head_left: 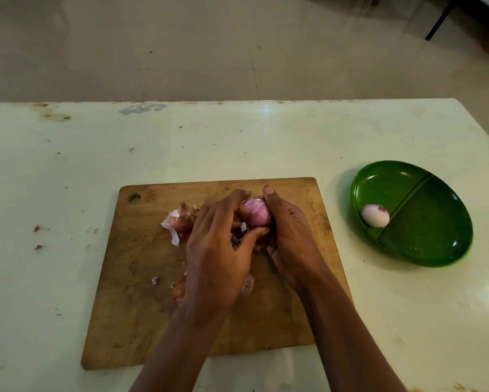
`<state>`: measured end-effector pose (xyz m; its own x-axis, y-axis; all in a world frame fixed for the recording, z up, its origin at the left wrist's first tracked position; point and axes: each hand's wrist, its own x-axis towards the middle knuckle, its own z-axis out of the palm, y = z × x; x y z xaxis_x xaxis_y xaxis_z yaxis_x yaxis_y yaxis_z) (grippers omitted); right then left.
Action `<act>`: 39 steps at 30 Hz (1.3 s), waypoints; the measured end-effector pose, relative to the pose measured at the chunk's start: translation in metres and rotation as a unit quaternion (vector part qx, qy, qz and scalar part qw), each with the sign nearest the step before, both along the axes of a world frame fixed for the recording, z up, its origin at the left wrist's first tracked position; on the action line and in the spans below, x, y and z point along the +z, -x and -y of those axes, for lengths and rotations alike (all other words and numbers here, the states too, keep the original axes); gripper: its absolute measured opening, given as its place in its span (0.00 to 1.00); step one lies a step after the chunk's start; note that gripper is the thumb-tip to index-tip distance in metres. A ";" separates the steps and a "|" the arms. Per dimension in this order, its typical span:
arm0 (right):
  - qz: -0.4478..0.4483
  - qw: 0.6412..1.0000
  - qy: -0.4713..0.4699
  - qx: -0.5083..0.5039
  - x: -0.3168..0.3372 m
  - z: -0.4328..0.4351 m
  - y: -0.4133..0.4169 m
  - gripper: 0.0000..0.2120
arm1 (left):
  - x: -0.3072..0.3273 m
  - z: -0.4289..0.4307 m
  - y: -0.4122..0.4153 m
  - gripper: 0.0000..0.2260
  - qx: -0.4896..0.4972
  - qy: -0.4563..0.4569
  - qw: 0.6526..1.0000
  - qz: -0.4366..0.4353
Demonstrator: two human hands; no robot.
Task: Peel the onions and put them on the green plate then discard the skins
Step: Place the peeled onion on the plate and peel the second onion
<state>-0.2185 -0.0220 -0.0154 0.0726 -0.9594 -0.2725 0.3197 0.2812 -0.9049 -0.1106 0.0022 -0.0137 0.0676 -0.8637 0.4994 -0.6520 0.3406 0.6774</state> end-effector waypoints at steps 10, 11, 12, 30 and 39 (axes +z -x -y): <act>-0.045 0.999 0.004 0.013 -0.003 0.000 0.000 0.24 | 0.003 0.000 0.003 0.27 -0.007 -0.080 0.994 -0.067; -0.045 0.999 0.003 0.012 -0.003 0.000 0.000 0.24 | 0.003 0.000 0.003 0.27 -0.009 -0.078 0.995 -0.068; -0.042 0.999 0.001 0.009 -0.003 0.000 0.000 0.23 | 0.002 -0.001 0.003 0.27 -0.014 -0.073 0.995 -0.069; -0.015 0.998 -0.026 -0.062 0.001 -0.001 -0.002 0.18 | 0.000 0.000 -0.001 0.14 -0.010 -0.003 0.995 -0.099; 0.134 0.976 -0.129 -0.108 0.009 0.001 0.001 0.17 | -0.005 0.000 0.003 0.11 -0.047 -0.002 0.995 -0.086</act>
